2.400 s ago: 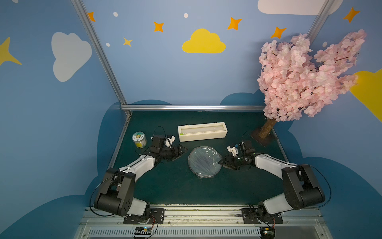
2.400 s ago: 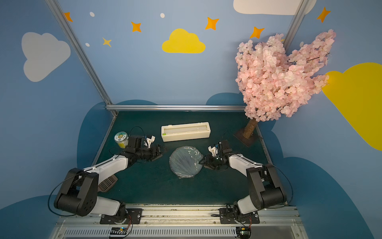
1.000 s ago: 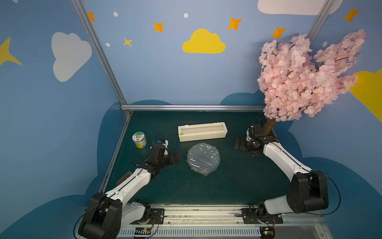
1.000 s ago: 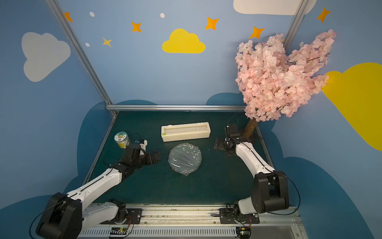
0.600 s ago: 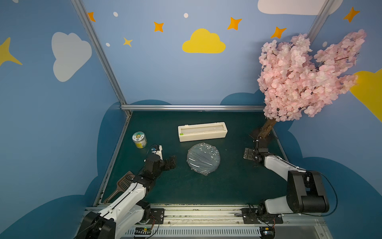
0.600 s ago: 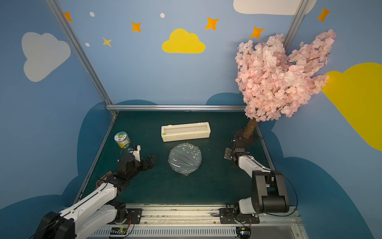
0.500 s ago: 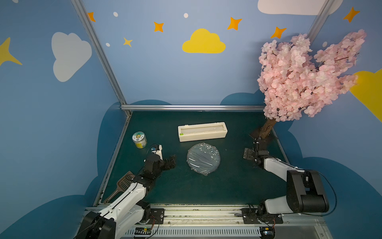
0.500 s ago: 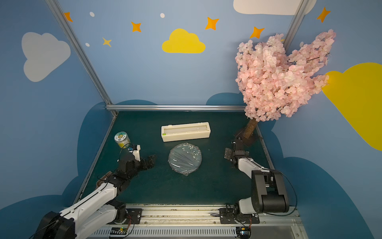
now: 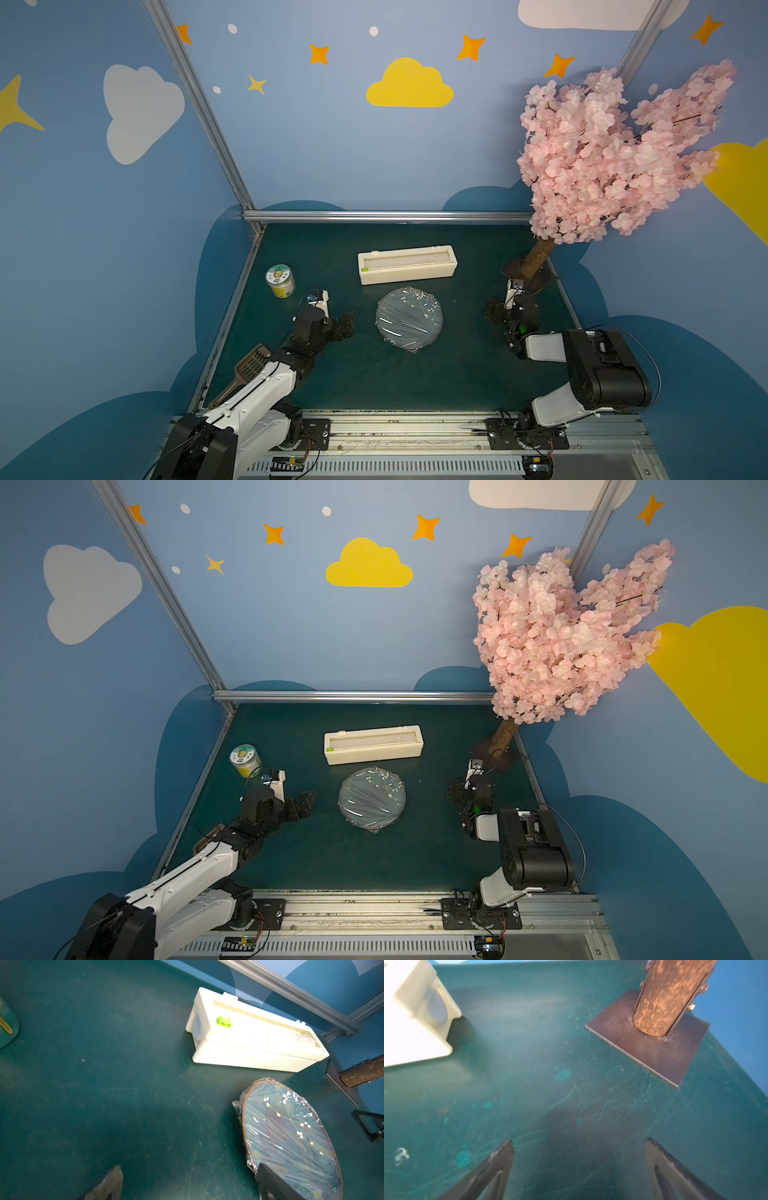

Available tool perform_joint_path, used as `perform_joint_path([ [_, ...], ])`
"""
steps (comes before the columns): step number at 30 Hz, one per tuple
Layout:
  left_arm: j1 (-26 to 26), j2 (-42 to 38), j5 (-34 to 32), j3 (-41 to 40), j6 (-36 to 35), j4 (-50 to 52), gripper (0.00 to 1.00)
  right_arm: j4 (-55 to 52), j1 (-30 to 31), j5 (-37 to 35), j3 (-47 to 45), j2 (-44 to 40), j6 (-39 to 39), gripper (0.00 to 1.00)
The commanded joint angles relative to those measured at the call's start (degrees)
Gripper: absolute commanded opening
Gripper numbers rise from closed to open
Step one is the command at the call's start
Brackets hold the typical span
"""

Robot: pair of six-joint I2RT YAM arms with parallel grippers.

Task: Wrap the plate with plastic wrap
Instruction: Reset both arms

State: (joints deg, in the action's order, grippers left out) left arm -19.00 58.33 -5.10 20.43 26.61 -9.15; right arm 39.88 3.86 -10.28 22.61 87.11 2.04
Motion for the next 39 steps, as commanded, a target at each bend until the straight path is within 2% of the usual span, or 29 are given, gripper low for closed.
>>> perform_joint_path([
  [1,-0.07,3.13,-7.68,7.49,3.42,7.86,1.0,-4.11,0.33,0.77,3.48,-2.67,-2.11,0.98],
  [4,0.08,8.21,-9.69,15.54,3.64,15.16,1.0,1.29,0.43,0.17,1.89,-1.82,-1.33,0.98],
  [8,0.05,12.07,-6.77,18.66,-0.75,13.17,1.0,-5.95,0.22,1.13,3.99,-3.22,-1.89,0.97],
  [12,0.04,11.06,-8.64,14.96,-13.11,4.13,1.0,-5.23,0.12,1.41,3.68,-3.12,-1.97,0.98],
  [15,0.06,8.58,-12.83,8.4,-25.33,-8.24,1.0,-5.15,0.1,1.41,3.67,-3.09,-2.04,0.98],
  [16,0.05,7.82,-16.1,5.56,-26.89,-13.99,1.0,-4.99,0.04,1.41,3.71,-3.01,-2.04,0.98],
  [18,0.5,6.06,-21.99,3.31,-27.49,-17.22,1.0,-4.99,0.01,1.46,3.72,-3.07,-2.04,0.98],
  [21,1.07,5.54,-21.3,-1.56,-34.49,-25.26,1.0,-4.99,0.04,1.43,3.71,-3.08,-2.04,0.98],
  [26,1.33,9.0,-19.99,-6.1,-40.64,-34.49,1.0,-5.01,0.01,1.42,3.73,-3.08,-2.04,0.98],
  [29,2.92,14.2,-20.28,-7.52,-38.49,-40.54,1.0,-5.01,0.11,1.42,3.72,-3.03,-2.04,0.98],
  [32,3.65,21.91,-20.22,-7.08,-39.87,-50.93,1.0,-5.05,0.17,1.41,3.71,-3.02,-2.04,0.98],
  [34,4.91,27.17,-20.0,-7.66,-36.71,-57.67,1.0,-5.03,0.11,1.41,3.7,-3.05,-2.04,0.98],
  [36,6.29,33.75,-22.19,-9.26,-35.7,-70.32,1.0,-5.0,0.11,1.41,3.7,-3.07,-2.04,0.98],
  [39,7.95,31.42,-21.14,-9.66,-32.67,-66.6,1.0,-4.99,0.16,1.42,3.67,-3.03,-2.04,0.98],
])
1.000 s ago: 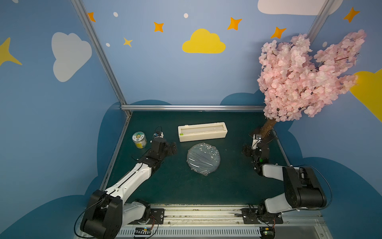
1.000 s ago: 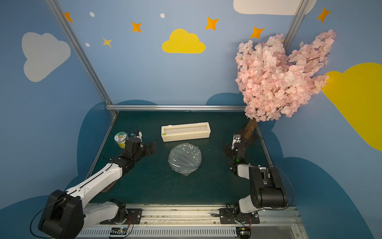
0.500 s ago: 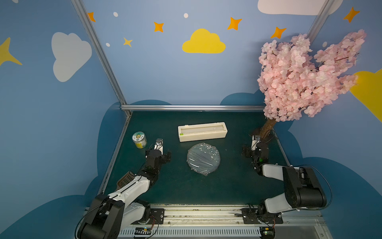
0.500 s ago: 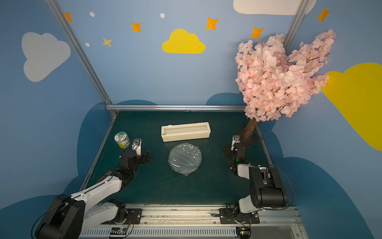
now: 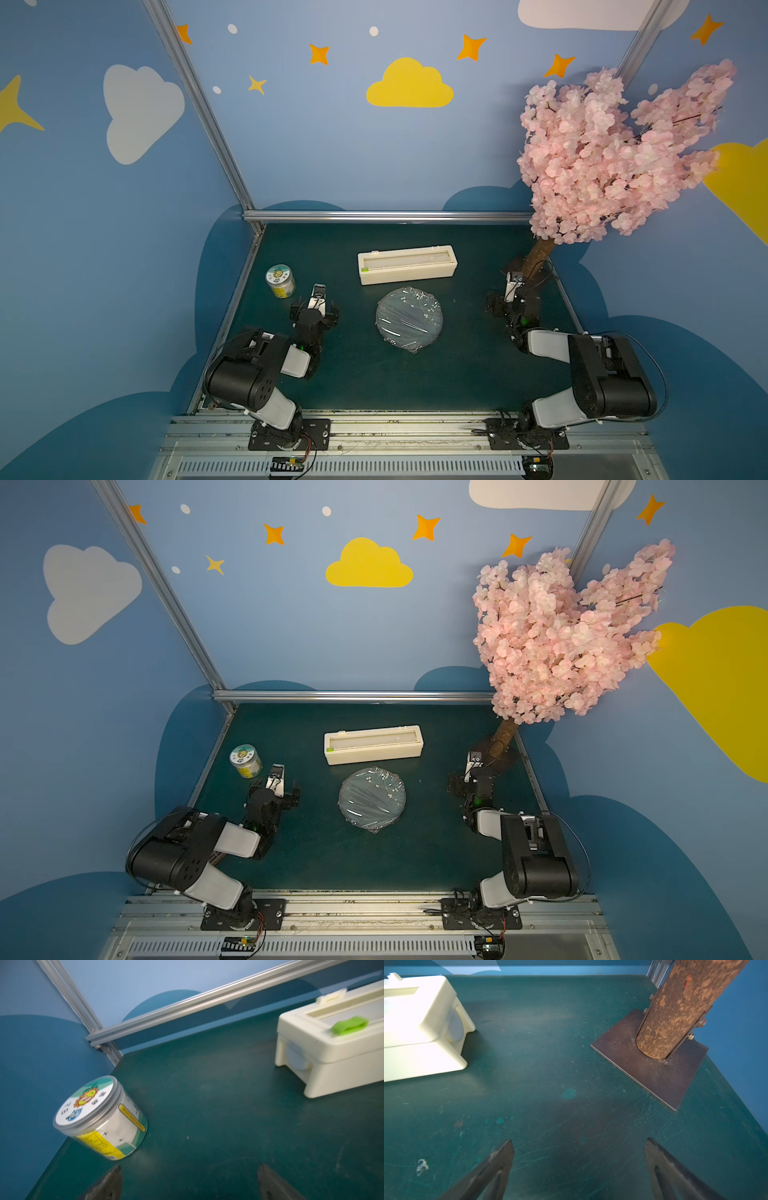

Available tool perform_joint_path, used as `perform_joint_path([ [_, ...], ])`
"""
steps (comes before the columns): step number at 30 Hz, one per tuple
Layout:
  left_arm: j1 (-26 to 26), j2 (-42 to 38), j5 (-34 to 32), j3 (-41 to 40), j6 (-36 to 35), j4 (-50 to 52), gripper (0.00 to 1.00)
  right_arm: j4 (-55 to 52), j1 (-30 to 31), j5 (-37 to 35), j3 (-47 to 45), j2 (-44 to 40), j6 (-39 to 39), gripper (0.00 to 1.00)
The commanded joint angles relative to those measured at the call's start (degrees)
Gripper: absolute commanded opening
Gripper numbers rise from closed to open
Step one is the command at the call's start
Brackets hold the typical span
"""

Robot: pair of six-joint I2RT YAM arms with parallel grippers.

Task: Wrap the plate with plastic wrap
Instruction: Reset both arms

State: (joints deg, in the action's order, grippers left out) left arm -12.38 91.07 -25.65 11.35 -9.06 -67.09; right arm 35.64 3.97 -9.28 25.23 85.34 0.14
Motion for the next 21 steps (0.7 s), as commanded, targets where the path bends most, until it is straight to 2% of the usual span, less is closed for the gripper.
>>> perform_joint_path([
  [1,1.75,-1.59,-0.03,-0.35,3.48,-7.83,1.0,-0.79,0.01,0.4,1.05,-1.29,-0.14,0.98],
  [5,3.93,-1.48,3.25,0.11,5.12,-6.61,1.0,-0.77,0.01,0.42,1.11,-1.26,-0.14,0.98],
  [7,6.07,-0.57,8.33,1.97,6.46,-1.88,1.0,-0.76,-0.01,0.41,1.07,-1.28,-0.14,0.98],
  [8,6.31,0.86,7.73,4.1,6.51,-0.47,1.0,-0.76,0.03,0.4,1.05,-1.24,-0.14,0.98],
  [9,6.88,1.44,6.5,6.57,6.75,2.28,1.0,-0.75,0.06,0.38,1.06,-1.23,-0.14,0.98],
  [12,8.83,-2.42,8.33,9.96,10.17,16.21,1.0,-0.75,0.02,0.45,1.05,-1.24,-0.14,0.98],
  [16,8.55,0.34,8.24,7.63,8.46,6.5,1.0,-0.75,-0.01,0.45,1.04,-1.23,-0.14,0.98],
  [18,8.41,-0.52,8.26,7.92,9.03,8.9,1.0,-0.75,0.01,0.44,1.11,-1.25,-0.14,0.98],
  [21,8.4,0.12,8.08,7.71,8.74,7.41,1.0,-0.75,0.03,0.4,1.08,-1.27,-0.14,0.98],
])
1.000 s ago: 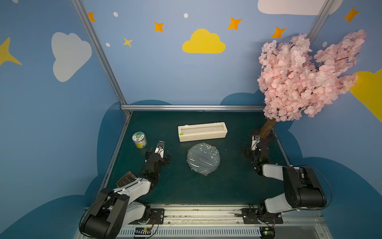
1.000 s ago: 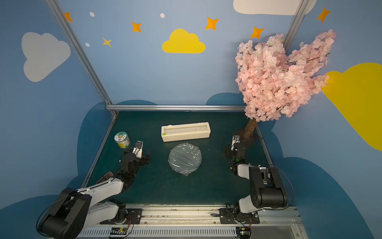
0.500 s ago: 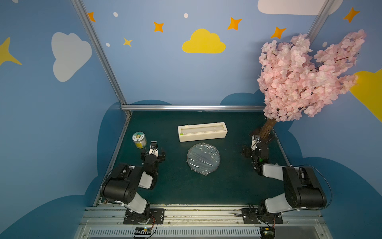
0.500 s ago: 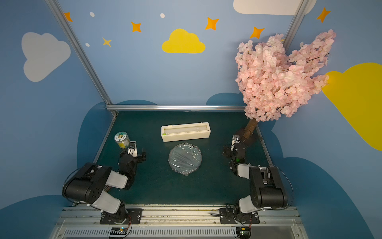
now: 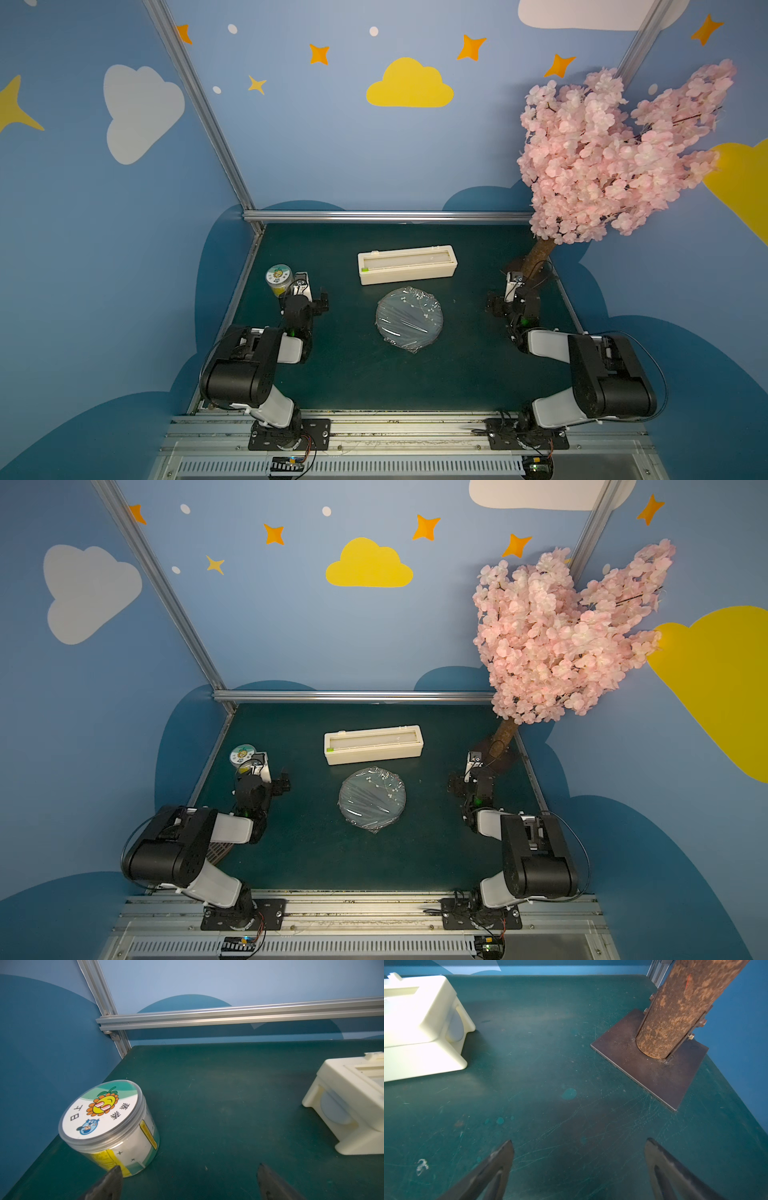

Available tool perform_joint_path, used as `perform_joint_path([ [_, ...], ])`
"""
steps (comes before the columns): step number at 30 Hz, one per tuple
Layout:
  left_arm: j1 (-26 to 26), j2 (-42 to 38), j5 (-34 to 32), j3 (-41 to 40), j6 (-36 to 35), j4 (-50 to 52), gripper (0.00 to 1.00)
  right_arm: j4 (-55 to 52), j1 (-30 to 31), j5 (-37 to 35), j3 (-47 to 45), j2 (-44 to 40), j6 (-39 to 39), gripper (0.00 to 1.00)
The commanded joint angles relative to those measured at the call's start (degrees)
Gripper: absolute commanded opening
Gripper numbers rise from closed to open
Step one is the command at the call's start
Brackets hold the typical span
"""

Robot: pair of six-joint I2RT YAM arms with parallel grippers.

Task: Wrap the plate with plastic wrap
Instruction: Reset both arms

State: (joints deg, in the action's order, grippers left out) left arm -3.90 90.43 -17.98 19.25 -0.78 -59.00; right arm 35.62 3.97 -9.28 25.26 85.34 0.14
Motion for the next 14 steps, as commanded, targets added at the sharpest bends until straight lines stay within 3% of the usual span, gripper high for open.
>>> perform_joint_path([
  [1,-0.06,0.61,0.48,-0.17,0.51,-0.44,1.0,-0.72,0.06,0.4,1.03,-1.25,-0.14,0.98],
  [14,2.06,0.09,5.09,1.03,1.72,2.86,1.0,-0.72,-0.09,0.4,1.08,-1.24,-0.14,0.98],
])
